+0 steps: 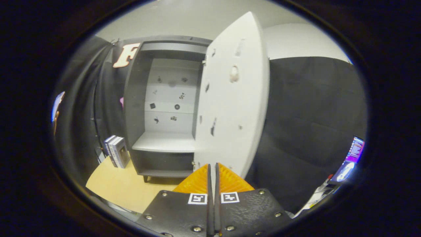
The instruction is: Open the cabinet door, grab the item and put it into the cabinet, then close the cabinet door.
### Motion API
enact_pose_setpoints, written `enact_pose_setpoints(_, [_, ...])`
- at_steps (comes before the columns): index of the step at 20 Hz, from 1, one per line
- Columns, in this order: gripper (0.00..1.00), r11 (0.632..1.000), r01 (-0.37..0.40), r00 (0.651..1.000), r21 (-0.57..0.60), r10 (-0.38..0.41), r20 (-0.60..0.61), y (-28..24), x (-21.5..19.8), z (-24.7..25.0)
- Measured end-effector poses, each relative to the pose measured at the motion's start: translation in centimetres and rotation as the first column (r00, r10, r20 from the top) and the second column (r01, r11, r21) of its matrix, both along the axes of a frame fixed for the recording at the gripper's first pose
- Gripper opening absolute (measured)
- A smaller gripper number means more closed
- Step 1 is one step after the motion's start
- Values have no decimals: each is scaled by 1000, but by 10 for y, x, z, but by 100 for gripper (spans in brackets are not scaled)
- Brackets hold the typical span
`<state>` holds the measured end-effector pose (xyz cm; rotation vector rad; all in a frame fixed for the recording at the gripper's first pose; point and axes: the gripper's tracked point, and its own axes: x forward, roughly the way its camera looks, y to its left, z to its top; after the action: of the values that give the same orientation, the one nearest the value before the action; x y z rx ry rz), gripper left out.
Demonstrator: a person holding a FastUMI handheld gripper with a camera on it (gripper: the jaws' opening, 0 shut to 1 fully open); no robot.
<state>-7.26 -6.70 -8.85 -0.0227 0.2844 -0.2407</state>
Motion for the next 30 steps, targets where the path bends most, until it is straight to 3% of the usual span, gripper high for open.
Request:
enact_pose_setpoints(6, [1,984,-173,985,42,173,12,78,40,-17])
enact_pose_setpoints(12, [4,953,-291,954,77,295,-46,127,78,-66])
enact_pose_setpoints(13, [17,949,-305,949,81,310,-62,133,82,-76])
enact_pose_setpoints(16, [33,939,-330,934,97,340,-108,147,94,-108])
enact_pose_setpoints(21, [81,930,-348,913,118,365,-181,160,105,-162])
enact_pose_setpoints(23, [90,927,-345,901,146,371,-224,164,103,-189])
enact_pose_setpoints(30, [95,932,-309,827,192,363,-429,163,76,-307])
